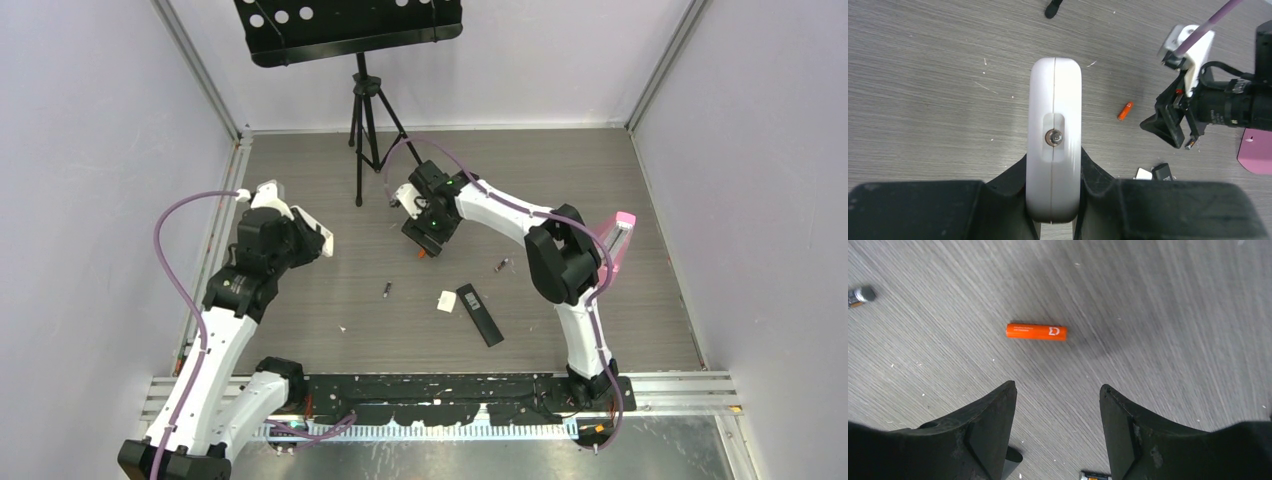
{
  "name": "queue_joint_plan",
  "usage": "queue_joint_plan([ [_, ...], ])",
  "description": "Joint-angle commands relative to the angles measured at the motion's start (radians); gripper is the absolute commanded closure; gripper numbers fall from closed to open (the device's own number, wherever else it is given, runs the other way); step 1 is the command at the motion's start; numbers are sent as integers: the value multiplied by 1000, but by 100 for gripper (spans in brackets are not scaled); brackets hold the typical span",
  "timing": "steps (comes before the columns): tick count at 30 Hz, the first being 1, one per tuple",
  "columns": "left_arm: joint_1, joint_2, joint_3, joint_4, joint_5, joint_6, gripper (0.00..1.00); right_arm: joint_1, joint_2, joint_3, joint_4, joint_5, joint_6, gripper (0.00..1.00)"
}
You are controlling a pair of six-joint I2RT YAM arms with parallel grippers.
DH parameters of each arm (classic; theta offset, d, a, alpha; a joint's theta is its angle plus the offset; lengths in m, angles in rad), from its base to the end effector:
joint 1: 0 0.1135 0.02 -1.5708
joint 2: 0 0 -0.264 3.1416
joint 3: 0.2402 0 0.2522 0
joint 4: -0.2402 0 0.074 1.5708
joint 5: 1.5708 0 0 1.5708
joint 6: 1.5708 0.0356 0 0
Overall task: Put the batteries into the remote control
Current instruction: Adjust the battery at the center of the board.
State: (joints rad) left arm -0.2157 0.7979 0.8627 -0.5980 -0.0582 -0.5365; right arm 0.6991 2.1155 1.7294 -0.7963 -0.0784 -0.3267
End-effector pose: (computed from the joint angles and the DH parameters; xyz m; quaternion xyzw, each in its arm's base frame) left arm 0.1671 -0.0345 0.3226 -0.1529 0.8546 -0.1585 0.4703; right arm 0.3409 0.2903 0.2013 -0.4877 0.8506 0.0735 0.1824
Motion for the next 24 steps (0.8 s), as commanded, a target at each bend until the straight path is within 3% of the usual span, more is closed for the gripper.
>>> queue_joint_plan([
  [1,1,18,55,17,15,21,100,5,7,41,-27,-74,-121,33],
  [8,1,13,71,3,6,28,100,-2,59,91,-44,-69,-193,35],
  [14,1,19,76,4,10,29,100,-6,84,140,-81,-118,-218,44],
  [24,1,33,76,7,14,35,100,-5,149,193,-97,-110,-254,40],
])
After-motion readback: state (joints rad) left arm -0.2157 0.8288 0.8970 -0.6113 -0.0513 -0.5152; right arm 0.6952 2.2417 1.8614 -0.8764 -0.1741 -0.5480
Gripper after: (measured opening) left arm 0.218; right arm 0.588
